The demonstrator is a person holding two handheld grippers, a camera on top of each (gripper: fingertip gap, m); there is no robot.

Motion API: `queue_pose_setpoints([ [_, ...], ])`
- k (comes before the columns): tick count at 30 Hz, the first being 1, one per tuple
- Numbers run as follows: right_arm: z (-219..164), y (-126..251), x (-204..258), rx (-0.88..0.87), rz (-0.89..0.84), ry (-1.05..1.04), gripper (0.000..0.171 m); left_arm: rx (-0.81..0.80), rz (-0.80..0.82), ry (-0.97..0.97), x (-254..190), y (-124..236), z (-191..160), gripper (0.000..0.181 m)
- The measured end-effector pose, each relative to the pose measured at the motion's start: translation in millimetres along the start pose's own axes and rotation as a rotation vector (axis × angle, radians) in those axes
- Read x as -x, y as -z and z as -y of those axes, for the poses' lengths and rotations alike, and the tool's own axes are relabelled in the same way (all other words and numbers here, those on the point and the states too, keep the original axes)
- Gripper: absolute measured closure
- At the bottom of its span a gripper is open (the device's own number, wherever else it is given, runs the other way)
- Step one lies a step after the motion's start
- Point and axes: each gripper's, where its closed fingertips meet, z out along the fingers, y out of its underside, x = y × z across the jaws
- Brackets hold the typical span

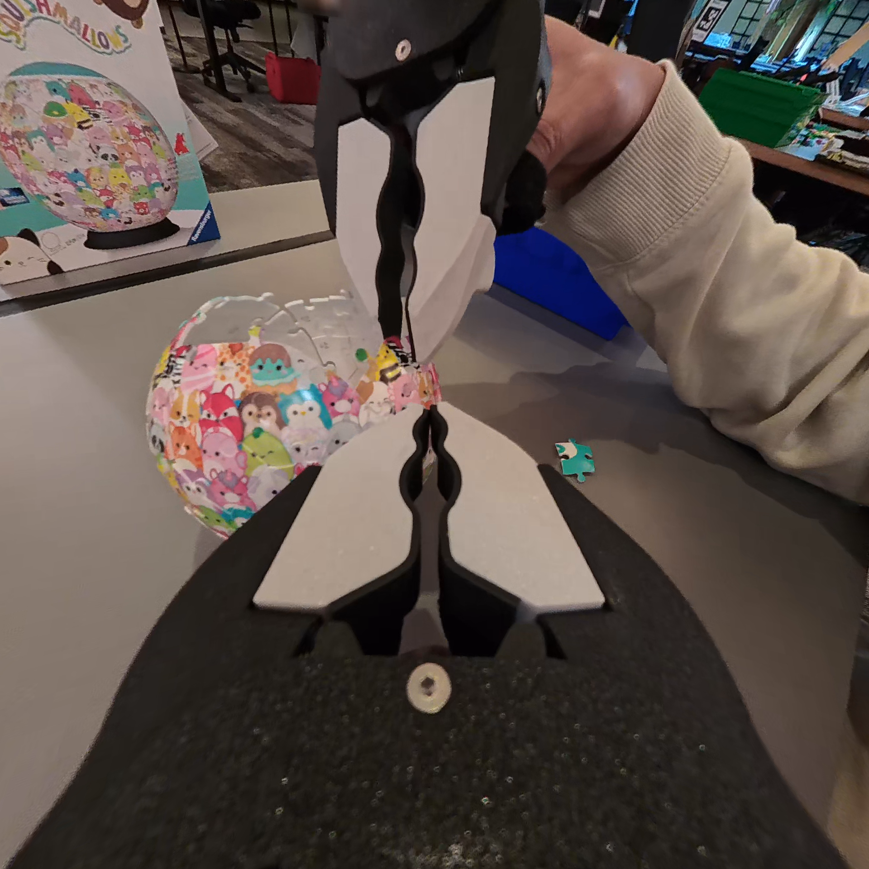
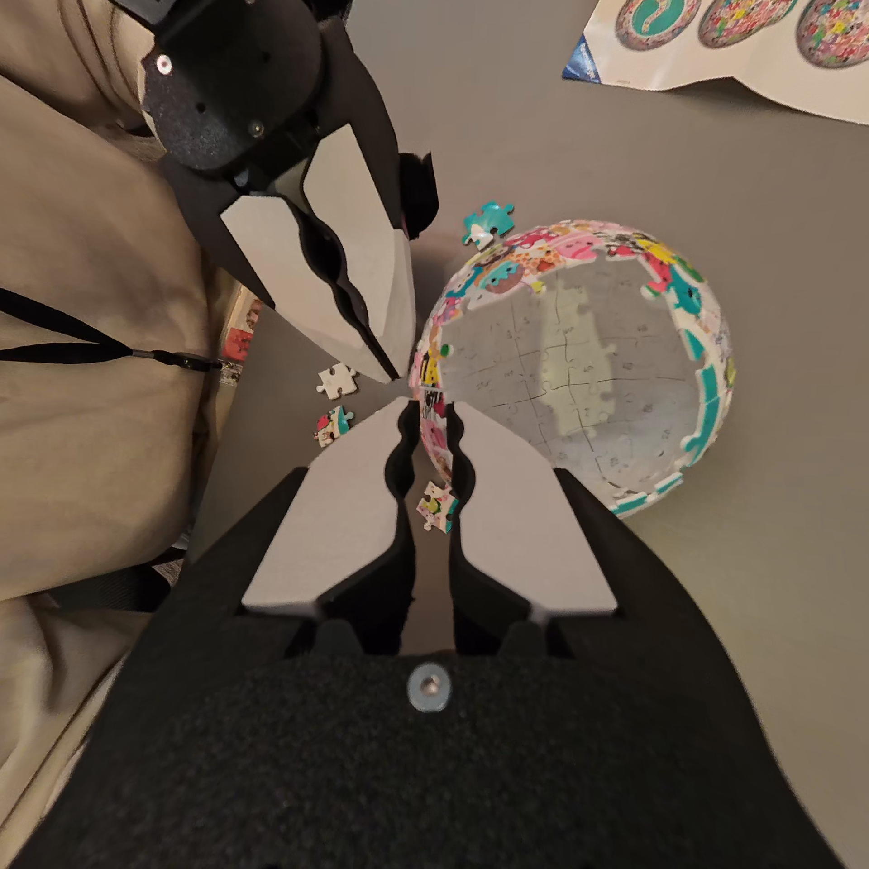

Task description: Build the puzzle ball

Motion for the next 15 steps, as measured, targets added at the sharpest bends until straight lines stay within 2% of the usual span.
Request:
queue_pose_setpoints([
  [15,0.8,-5.2,1.9,0.009,0.02,0.002,0.157,-0.007,-0.011,-0.027,-7.1,-0.6,3.8,0.181],
])
